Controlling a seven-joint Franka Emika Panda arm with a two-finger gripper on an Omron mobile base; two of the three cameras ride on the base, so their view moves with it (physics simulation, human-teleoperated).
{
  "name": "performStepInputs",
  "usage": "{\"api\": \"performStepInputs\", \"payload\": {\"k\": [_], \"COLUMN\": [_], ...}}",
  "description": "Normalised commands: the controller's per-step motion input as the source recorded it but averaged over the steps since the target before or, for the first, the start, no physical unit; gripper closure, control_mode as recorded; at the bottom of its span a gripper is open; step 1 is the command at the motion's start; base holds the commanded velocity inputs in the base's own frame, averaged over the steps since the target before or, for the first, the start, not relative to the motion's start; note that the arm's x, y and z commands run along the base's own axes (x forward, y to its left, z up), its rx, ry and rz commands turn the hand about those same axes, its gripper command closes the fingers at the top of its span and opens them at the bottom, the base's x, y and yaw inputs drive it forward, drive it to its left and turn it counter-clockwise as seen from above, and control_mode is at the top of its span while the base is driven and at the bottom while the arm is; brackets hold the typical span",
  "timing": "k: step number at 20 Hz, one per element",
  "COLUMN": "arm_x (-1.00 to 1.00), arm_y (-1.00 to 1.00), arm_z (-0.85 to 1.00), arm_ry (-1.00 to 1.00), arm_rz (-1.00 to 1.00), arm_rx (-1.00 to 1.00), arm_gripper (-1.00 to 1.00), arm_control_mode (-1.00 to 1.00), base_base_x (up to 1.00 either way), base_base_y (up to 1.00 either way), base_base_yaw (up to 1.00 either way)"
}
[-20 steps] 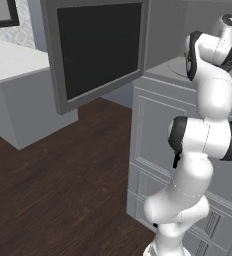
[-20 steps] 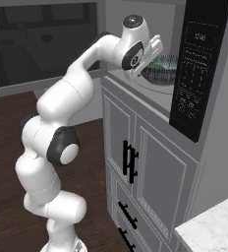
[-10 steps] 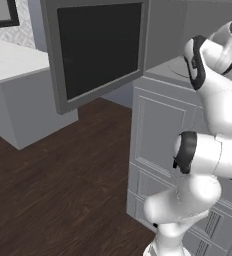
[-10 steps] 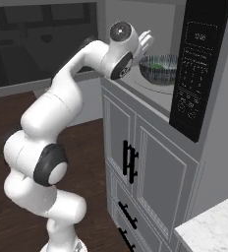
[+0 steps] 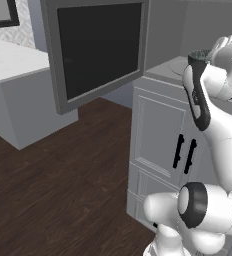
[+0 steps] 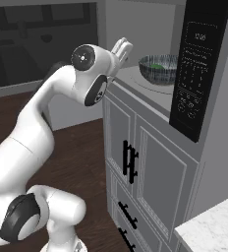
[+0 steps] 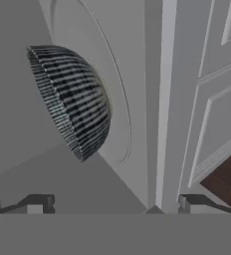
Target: Pick the broccoli from the sink and place it in the bowl. Then pick the bowl and place it in the microwave. Then close the microwave door and press the start button.
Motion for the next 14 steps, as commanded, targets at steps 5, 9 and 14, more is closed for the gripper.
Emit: {"api": "performStepInputs", "payload": {"k": [5, 9, 14], "arm_x": [-1.0, -0.98, -0.79], "arm_y": [0.37, 0.48, 0.81], "arm_z": [0.32, 0.36, 0.17], "arm_ry": [0.01, 0.02, 0.06], "arm_rz": [0.0, 0.0, 0.0], "arm_rx": [-0.23, -0.17, -0.2], "arm_gripper": [-1.0, -1.0, -1.0], "arm_control_mode": [-1.0, -1.0, -1.0], "base_base_x": [0.0, 0.0, 0.0], "base_base_y": [0.0, 0.0, 0.0], "base_base_yaw": [0.0, 0.0, 0.0]}}
